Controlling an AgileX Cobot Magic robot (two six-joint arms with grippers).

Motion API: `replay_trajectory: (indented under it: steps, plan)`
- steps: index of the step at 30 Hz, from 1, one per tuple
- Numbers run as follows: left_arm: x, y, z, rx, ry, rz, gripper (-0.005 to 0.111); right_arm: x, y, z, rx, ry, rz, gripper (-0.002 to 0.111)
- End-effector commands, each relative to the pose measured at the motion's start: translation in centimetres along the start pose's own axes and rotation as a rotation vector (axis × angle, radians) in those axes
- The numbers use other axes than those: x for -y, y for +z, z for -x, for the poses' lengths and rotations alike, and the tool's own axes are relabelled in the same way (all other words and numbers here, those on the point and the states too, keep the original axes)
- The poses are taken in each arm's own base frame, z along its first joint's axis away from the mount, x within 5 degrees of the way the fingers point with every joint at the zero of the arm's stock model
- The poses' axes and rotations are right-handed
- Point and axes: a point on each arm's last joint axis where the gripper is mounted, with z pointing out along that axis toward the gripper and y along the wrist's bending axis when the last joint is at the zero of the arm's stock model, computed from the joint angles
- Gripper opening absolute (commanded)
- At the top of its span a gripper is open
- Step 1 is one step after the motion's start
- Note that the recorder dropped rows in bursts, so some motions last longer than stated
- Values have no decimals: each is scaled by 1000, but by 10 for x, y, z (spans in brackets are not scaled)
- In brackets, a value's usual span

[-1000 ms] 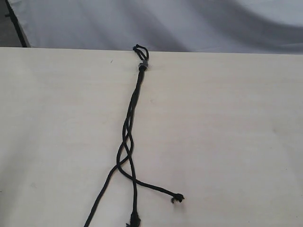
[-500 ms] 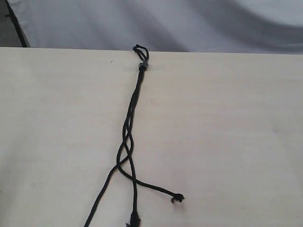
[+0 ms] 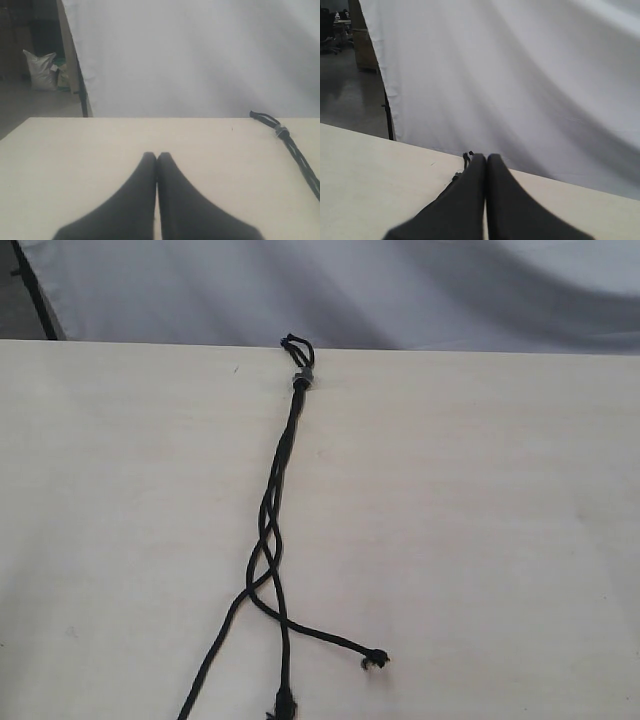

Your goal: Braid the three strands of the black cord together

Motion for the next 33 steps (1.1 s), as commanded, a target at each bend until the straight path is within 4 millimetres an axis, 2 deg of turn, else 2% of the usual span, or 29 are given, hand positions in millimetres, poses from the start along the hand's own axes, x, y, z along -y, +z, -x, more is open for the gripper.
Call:
replay_trajectory:
  steps: [1,19,23,27,29,33]
  plan:
    - [0,0,-1,-1,0,1,1,1,-1,0,6,-3,-5,0]
    - [0,0,-1,3,3,1,1,1,-1,0,6,-3,-5,0]
    - [0,0,-1,7,3,1,1,-2,-1,-2,-16,135,26,0]
    - [0,0,-1,7,3,1,1,-4,4,-31,-144,172,9,0]
    - [0,0,-1,7,3,1,1,-8,7,-56,-201,146,18,0]
    - [0,0,-1,7,3,1,1,-16,6,-93,-262,120,108,0]
